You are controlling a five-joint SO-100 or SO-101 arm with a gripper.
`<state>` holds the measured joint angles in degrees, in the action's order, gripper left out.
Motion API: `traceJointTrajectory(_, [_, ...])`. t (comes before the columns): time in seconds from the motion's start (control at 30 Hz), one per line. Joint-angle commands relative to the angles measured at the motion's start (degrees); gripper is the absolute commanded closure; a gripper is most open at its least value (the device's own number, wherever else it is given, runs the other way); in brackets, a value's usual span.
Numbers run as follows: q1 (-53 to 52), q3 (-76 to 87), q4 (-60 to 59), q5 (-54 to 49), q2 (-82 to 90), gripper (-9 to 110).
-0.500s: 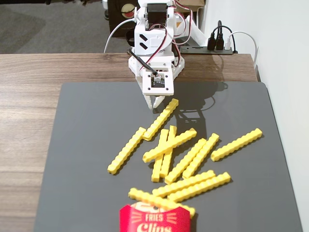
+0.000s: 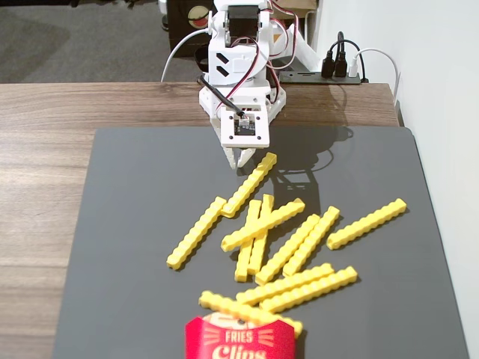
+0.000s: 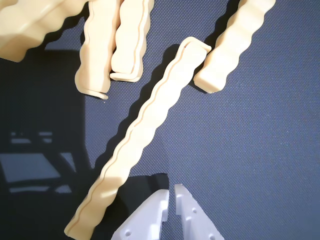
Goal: Grab a fry
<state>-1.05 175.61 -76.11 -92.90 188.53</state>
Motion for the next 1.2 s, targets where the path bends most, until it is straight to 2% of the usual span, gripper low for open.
traceJointTrajectory(0.0, [0.26,-0.09,-1.23,0.26,0.09,100])
traceJointTrajectory(0.53, [-0.7,-0.09,-1.23,1.41,0.09,101])
traceJointTrajectory(0.8, [-0.09,-0.26,2.02,-1.67,-5.98,101])
traceJointTrajectory(1.17, [3.08,-14.94,-4.66,5.36,-17.75,101])
